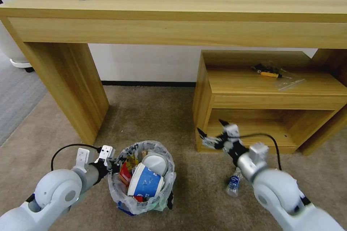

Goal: Pick up the trash bin and place the garbage on the floor into it.

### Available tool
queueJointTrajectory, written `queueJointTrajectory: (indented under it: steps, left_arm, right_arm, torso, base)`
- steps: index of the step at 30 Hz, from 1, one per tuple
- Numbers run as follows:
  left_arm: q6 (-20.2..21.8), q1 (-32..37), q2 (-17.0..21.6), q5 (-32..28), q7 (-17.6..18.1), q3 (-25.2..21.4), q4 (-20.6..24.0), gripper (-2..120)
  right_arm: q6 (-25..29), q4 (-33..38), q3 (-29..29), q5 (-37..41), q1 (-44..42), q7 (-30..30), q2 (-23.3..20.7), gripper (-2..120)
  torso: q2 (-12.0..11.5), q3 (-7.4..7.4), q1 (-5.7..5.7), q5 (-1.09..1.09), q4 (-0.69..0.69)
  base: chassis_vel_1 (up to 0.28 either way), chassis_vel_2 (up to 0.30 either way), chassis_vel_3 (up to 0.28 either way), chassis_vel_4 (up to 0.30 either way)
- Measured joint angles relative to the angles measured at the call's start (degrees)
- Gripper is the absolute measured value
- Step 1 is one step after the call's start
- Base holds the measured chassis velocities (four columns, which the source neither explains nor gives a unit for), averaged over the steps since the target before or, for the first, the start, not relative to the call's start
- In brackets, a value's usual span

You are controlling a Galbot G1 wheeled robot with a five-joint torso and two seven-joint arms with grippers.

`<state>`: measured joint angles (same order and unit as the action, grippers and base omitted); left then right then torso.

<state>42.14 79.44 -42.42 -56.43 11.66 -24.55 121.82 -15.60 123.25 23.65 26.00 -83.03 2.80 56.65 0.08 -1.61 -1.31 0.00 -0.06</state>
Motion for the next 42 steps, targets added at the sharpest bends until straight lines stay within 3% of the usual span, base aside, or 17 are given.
queueJointTrajectory:
  steps: [5,11,21,31,42]
  left_arm:
    - [0.0,0.1,-0.5,0.5,0.0,0.4,0.4,0]
    - [0.0,0.5,-0.7,1.1,-0.3,0.8,0.6,0]
    - [0.0,1.4,-0.2,1.5,-0.7,0.6,1.5,0]
    - [0.0,2.5,-0.4,1.5,-0.8,0.5,2.2,0]
    - [0.0,2.3,-0.2,1.8,-2.7,0.5,2.0,0]
  right_arm:
    - [3.2,-8.0,6.8,-2.3,-4.4,-4.4,2.9,100]
    - [2.2,-15.0,9.4,0.7,-5.8,-3.6,5.3,100]
    - [-4.2,-26.0,4.9,8.2,-1.4,12.2,14.3,100]
    - [-5.8,-35.6,2.7,10.8,4.7,14.0,16.6,100]
    - [-6.5,-41.1,-1.2,16.8,10.6,15.3,16.6,100]
  torso:
    - [0.0,0.0,0.0,0.02,0.01]
    - [0.0,-0.01,0.0,0.0,0.01]
    - [0.0,-0.01,0.0,0.01,0.02]
    - [0.0,-0.01,0.0,0.0,0.01]
    - [0.0,-0.02,0.0,0.0,0.01]
  base:
    - [0.0,0.0,0.0,0.0]
    - [0.0,0.0,0.0,0.0]
    - [0.0,0.0,0.0,0.0]
    - [0.0,0.0,0.0,0.0]
    - [0.0,0.0,0.0,0.0]
